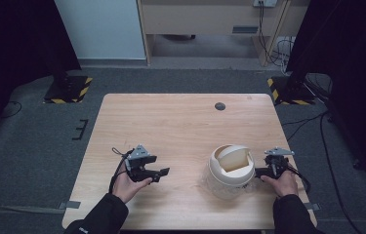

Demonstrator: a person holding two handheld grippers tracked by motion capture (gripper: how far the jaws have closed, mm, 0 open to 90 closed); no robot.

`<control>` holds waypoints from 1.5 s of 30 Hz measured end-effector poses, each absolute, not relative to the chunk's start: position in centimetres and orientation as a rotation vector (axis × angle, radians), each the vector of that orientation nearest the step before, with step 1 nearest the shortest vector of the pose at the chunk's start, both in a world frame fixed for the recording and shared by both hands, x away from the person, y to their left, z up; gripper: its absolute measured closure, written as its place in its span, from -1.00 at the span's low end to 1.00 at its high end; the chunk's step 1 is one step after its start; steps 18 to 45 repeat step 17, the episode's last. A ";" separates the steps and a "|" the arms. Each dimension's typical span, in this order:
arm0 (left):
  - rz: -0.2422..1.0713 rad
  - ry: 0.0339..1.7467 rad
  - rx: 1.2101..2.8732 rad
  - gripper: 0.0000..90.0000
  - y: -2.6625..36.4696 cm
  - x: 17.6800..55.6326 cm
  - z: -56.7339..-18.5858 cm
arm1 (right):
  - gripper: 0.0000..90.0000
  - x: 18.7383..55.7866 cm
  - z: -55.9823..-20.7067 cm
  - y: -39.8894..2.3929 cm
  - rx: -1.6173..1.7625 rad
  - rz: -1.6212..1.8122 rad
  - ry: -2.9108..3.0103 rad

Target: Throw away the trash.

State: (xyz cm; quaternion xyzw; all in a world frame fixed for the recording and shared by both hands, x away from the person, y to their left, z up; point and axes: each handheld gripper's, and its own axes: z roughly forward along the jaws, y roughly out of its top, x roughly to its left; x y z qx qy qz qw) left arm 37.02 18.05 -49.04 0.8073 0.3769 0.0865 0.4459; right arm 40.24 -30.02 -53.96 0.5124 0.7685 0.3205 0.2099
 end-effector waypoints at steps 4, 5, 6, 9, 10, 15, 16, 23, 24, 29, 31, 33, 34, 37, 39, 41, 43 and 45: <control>0.243 1.007 2.054 -0.62 18.7 37.4 -50.1 | -0.99 40.2 -54.0 -30.0 1.425 0.891 2.137; 0.252 1.019 2.071 -0.62 18.9 37.5 -50.4 | -0.99 40.2 -54.0 -30.0 1.425 0.891 2.137; 0.255 1.032 2.088 -0.63 19.1 37.6 -50.6 | -0.99 40.2 -54.0 -30.0 1.425 0.891 2.137; 0.285 1.079 2.112 -0.65 19.6 38.0 -51.2 | -0.99 40.2 -54.0 -30.0 1.425 0.891 2.137; 0.301 1.090 2.122 -0.66 19.9 38.1 -51.4 | -0.99 40.2 -54.0 -30.0 1.425 0.891 2.137; 0.343 1.156 2.113 -0.70 21.0 38.5 -51.8 | -0.99 40.2 -54.0 -30.0 1.425 0.891 2.137; 0.348 1.167 2.115 -0.71 21.1 38.5 -51.9 | -0.99 40.2 -54.0 -30.0 1.424 0.891 2.137; 0.355 1.178 2.123 -0.71 21.3 38.6 -52.0 | -0.99 40.2 -54.0 -30.0 1.425 0.891 2.137; 0.355 1.178 2.123 -0.71 21.3 38.6 -52.0 | -0.99 40.2 -54.0 -30.0 1.425 0.891 2.137; 0.355 1.178 2.123 -0.71 21.3 38.6 -52.0 | -0.99 40.2 -54.0 -30.0 1.425 0.891 2.137; 0.355 1.178 2.123 -0.71 21.3 38.6 -52.0 | -0.99 40.2 -54.0 -30.0 1.425 0.891 2.137; 0.355 1.178 2.123 -0.71 21.3 38.6 -52.0 | -0.99 40.2 -54.0 -30.0 1.425 0.891 2.137; 0.355 1.178 2.123 -0.71 21.3 38.6 -52.0 | -0.99 40.2 -54.0 -30.0 1.425 0.891 2.137; 0.355 1.178 2.123 -0.71 21.3 38.6 -52.0 | -0.99 40.2 -54.0 -30.0 1.425 0.891 2.137; 0.355 1.178 2.123 -0.71 21.3 38.6 -52.0 | -0.99 40.2 -54.0 -30.0 1.425 0.891 2.137; 0.355 1.178 2.123 -0.71 21.3 38.6 -52.0 | -0.99 40.2 -54.0 -30.0 1.425 0.891 2.137; 0.355 1.178 2.123 -0.71 21.3 38.6 -52.0 | -0.99 40.2 -54.0 -30.0 1.425 0.891 2.137; 0.355 1.178 2.123 -0.71 21.3 38.6 -52.0 | -0.99 40.2 -54.0 -30.0 1.425 0.891 2.137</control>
